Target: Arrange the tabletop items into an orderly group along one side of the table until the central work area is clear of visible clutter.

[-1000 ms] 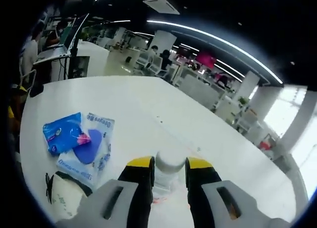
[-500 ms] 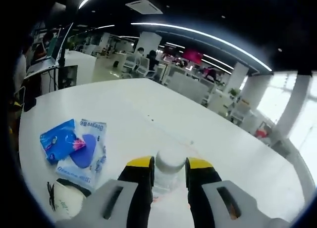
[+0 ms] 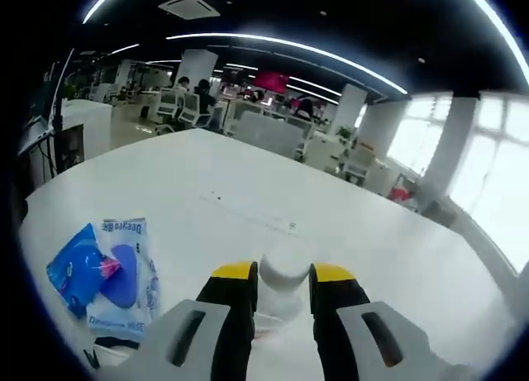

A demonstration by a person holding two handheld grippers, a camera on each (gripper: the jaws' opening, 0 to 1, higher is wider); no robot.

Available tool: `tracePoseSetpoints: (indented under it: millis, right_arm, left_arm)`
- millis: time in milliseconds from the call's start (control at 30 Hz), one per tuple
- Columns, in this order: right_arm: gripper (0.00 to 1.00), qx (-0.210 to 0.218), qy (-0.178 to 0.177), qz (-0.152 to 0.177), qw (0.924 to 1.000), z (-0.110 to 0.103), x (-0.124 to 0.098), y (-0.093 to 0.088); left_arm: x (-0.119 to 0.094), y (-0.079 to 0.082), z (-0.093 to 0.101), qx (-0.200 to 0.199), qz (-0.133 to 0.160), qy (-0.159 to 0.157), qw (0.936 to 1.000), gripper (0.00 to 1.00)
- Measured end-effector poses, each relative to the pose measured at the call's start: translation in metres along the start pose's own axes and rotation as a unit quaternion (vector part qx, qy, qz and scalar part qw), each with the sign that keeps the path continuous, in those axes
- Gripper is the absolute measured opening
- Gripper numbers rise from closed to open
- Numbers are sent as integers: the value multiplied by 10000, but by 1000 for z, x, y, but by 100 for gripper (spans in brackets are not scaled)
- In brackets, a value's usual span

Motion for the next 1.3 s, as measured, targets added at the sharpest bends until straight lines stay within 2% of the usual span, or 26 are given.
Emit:
tracePoseSetpoints:
  millis: [167,267,333,400,433,467,567,733,800,833,900,933,1000,1033,1067,1100,1167,1267,1300]
  right_arm:
    - [23,102,-41,89,9999,-1,-1,-1]
    - [25,-62,29,129,9999,-1,-2,-3]
    - [28,4,287,-20,9996,-9,-1,-10]
    - [40,-54,297,-8,9995,-10,3,-14]
    - [48,42,441,267,9987,-15,4,-8]
    - [54,275,530,388,9975,-15,2,-4]
    - [57,272,849,538,9946,-18,-5,2]
    - [64,300,890,683,9932,-10,-8,3]
    - [70,235,1145,952,9886,-15,-11,8]
    - [76,230,1119,970,9887,-13,-11,8]
    - [76,64,1329,1309,9824,-15,-13,13]
    - [74,111,1252,1279,9838,-12,-12,11]
    - [69,34,1385,1422,9801,-11,-11,12]
    - [69,65,1381,1445,9798,-9,-10,11]
    - [71,95,1636,1593,9735,-15,-10,14]
    - [74,100,1665,1686,9715,-14,-9,15]
    - [75,47,1779,1714,9690,-14,-6,12]
    - [68,159,1911,1593,9684,-14,-1,6]
    - [68,170,1960,1642,9666,-13,0,6]
  left_arm:
    - [-4,0,-3,2,23,49,10000,73]
    - [-5,1,-1,55,14,13,10000,73]
    - [-7,1,-1,72,17,2,10000,73]
    - [-9,2,-2,60,37,29,10000,73]
    - [-10,2,-3,58,49,35,10000,73]
    - [-10,2,-3,63,52,36,10000,73]
    - [-12,2,-3,69,62,49,9999,73]
    - [-13,-2,-4,20,29,50,10000,73]
    - [-14,-3,-3,55,-15,39,10000,73]
    - [-14,-4,-3,68,-22,40,10000,73]
    - [-16,-3,-3,70,17,50,10000,73]
    - [-16,-3,-3,62,23,51,10000,73]
    - [-16,-3,-3,49,17,57,10000,73]
    - [-16,-3,-3,57,8,61,10000,73]
    - [-16,-3,-2,62,0,61,10000,73]
    - [-16,-3,-2,71,3,58,10000,73]
    - [-16,-3,-1,69,10,53,10000,73]
    - [-16,-2,-1,59,2,65,10000,73]
    - [-16,-3,-1,63,0,73,10000,73]
Point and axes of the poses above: the point that each gripper's makers call its tool centre point, and the gripper's own axes: x roughly forward along the fingers, z roughly to its right, y roughly out of its top, the point moved 1 cm from there along -x, roughly backward along the fingers, and after that the axes turned 8 degrees about -y, right-handed, at the moved point
